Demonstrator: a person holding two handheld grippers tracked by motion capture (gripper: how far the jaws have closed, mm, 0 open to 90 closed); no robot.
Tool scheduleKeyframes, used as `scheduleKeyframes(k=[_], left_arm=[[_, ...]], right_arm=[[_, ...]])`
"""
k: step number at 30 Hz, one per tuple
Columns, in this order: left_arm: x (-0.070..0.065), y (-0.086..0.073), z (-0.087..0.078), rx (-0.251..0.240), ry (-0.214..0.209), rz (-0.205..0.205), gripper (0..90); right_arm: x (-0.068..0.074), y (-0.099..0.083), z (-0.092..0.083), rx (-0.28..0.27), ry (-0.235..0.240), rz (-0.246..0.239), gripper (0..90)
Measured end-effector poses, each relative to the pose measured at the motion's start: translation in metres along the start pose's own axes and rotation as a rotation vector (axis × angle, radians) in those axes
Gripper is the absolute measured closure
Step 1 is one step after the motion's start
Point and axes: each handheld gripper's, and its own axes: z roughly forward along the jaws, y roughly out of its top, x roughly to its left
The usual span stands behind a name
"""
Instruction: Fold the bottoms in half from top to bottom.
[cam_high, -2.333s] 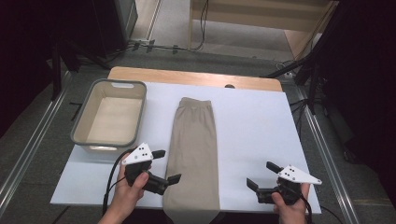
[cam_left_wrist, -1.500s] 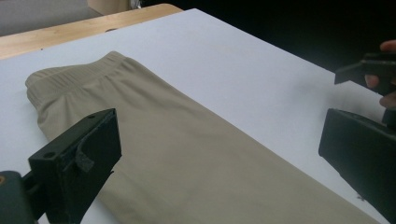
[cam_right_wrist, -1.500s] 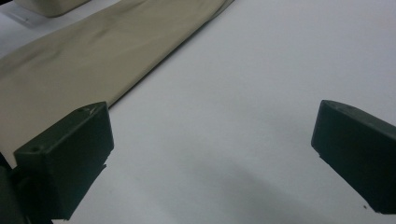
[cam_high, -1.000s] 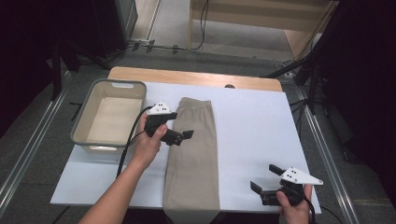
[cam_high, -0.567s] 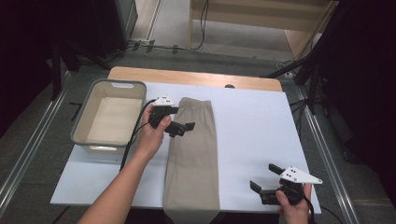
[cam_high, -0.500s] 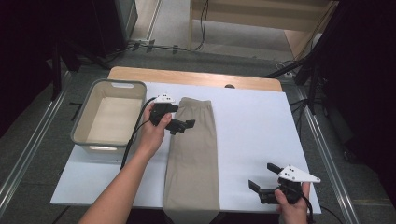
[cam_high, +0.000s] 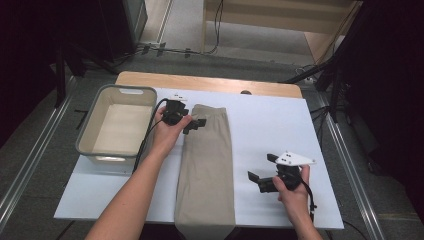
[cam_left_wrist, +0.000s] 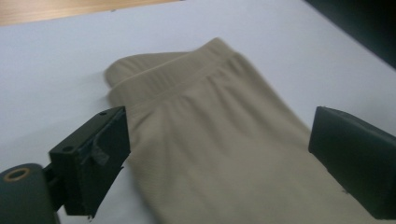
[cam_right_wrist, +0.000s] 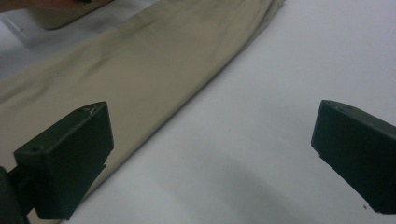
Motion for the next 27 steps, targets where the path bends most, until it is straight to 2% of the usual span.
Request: scheduleKeyframes(k=[3,5,6,7,9,15,20,22,23,24,25,27], left_arm=[[0.005,0.0,0.004,0.016,0.048,0.001,12.5],[0.006,0.0,0.005,0.02,0.056,0.005,14.0],[0.007,0.001,0.01,0.042,0.081,0.01,15.5],[0.007,0.001,0.01,0.042,0.081,0.01,16.6],[0.01,0.0,0.014,0.046,0.103,-0.012,18.5],[0.015,0.001,0.021,0.071,0.11,-0.015,25.0],[0.017,0.002,0.026,0.077,0.122,-0.041,28.2],[0.019,0.002,0.029,0.093,0.14,-0.038,29.0],[0.019,0.002,0.029,0.093,0.14,-0.038,29.2],[0.022,0.002,0.031,0.101,0.149,-0.045,30.0],[0.022,0.002,0.031,0.101,0.149,-0.045,30.4],[0.024,0.001,0.033,0.102,0.165,-0.056,32.7]], right_arm=[[-0.005,0.014,0.017,0.0,0.013,-0.001,0.0],[-0.008,0.022,0.026,-0.003,0.023,0.009,0.0],[-0.011,0.028,0.032,0.001,0.027,0.01,0.0],[-0.014,0.032,0.037,0.0,0.028,0.009,0.0],[-0.019,0.041,0.046,0.005,0.026,0.014,0.0],[-0.036,0.062,0.066,0.022,0.018,0.027,0.0],[-0.045,0.072,0.083,0.043,0.021,0.038,0.0],[-0.05,0.079,0.097,0.054,0.025,0.045,0.0],[-0.05,0.079,0.097,0.054,0.025,0.045,0.0],[-0.052,0.084,0.107,0.058,0.024,0.045,2.6],[-0.052,0.084,0.107,0.058,0.024,0.045,2.6],[-0.055,0.092,0.122,0.073,0.017,0.047,4.1]])
